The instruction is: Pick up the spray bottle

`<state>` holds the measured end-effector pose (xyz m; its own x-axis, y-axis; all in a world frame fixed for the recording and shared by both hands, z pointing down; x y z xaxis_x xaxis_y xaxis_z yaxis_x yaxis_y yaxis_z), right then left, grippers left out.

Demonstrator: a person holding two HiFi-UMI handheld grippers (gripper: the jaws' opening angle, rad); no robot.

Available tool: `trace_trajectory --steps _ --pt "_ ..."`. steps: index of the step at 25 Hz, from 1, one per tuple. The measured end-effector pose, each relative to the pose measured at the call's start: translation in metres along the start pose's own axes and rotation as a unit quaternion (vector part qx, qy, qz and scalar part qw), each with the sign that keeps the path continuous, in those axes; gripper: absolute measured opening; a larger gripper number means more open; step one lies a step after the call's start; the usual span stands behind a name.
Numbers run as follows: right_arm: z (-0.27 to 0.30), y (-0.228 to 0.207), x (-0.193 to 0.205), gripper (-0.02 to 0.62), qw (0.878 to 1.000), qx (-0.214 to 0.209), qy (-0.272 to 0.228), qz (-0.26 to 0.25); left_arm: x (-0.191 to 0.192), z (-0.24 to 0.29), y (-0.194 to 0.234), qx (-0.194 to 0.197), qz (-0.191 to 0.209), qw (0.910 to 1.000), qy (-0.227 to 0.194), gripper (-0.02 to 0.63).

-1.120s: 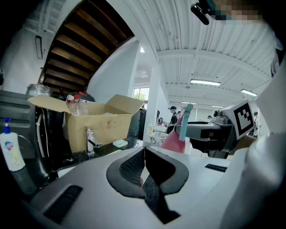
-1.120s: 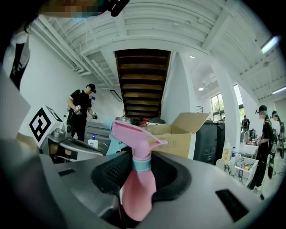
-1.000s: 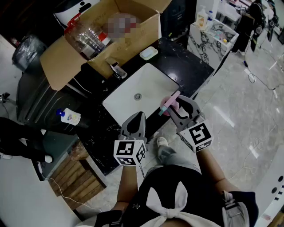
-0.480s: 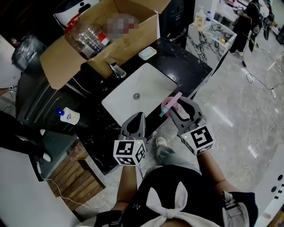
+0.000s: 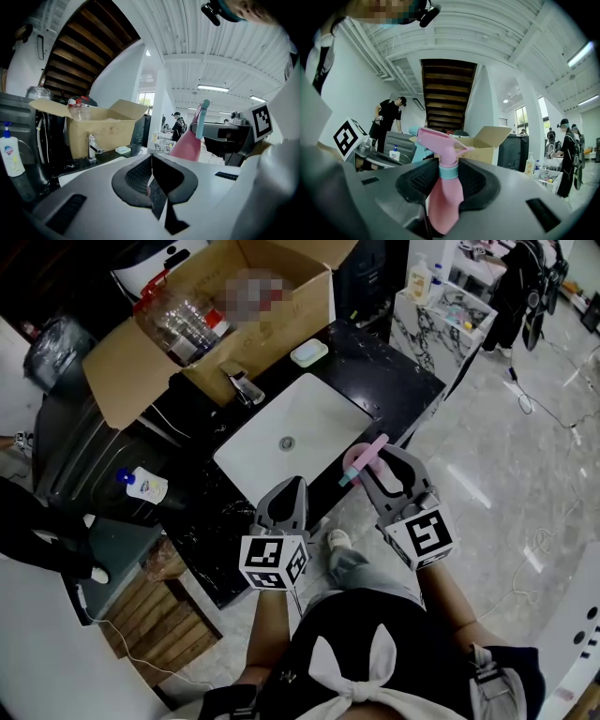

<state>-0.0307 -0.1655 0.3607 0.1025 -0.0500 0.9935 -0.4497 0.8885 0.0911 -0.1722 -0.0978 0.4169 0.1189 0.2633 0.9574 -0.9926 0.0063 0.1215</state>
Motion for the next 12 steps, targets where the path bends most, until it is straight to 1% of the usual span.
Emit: trace_trajectory --steps 12 --pt "-0.0055 0.0051 0.0003 0.138 1.000 -0.005 -0.002 -0.002 -0.0003 -0.0064 -0.0041 -0.001 0.005 1.0000 -0.004 0.028"
Point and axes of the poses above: the fingertips, and each gripper's own axes: z forward along the fingers, y to its left, x out of its underside, the point moved 4 cm from there along -z, backward along the fingers, and after that the axes turned 6 degrees about -x, right-handed, at the moved point
